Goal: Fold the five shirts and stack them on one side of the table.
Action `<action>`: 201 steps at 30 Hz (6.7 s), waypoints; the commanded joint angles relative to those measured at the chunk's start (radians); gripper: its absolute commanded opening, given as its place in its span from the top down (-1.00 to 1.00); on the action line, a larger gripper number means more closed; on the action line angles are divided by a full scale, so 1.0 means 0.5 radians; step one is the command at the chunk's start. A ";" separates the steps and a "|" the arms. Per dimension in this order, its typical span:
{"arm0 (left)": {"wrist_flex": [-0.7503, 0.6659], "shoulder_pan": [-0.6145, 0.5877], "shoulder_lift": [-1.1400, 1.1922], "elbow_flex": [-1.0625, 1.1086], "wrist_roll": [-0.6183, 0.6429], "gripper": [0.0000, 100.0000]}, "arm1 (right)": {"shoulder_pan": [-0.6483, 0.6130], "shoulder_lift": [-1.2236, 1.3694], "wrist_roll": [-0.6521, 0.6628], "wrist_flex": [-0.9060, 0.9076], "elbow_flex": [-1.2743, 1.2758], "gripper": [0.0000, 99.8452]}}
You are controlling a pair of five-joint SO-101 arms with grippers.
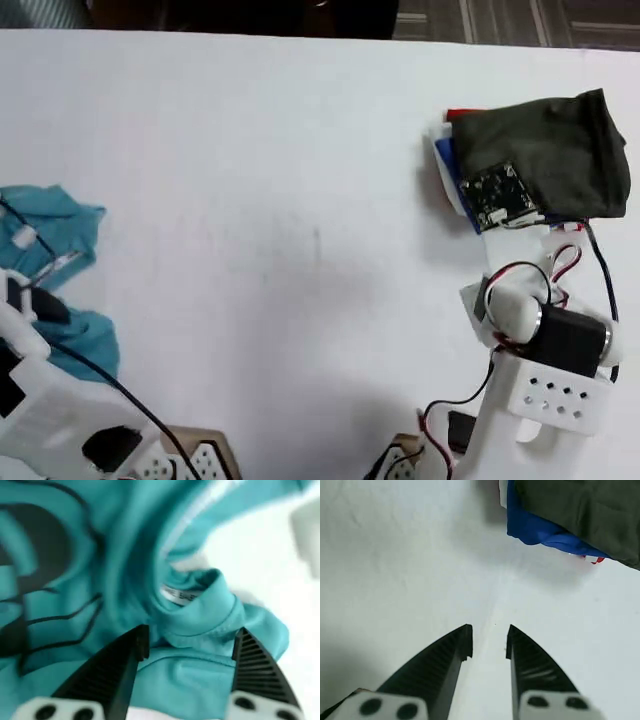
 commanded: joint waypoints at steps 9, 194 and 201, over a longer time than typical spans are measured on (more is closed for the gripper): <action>0.000 -0.080 0.500 -1.382 0.442 0.43 | 0.002 -0.186 0.006 -0.140 0.255 0.76; -0.819 0.933 -1.633 1.422 0.872 0.95 | -1.336 2.076 -0.810 -1.195 -0.868 0.96; -0.482 1.316 -1.633 0.793 0.865 0.95 | -0.993 1.594 -0.574 -1.152 -0.868 0.96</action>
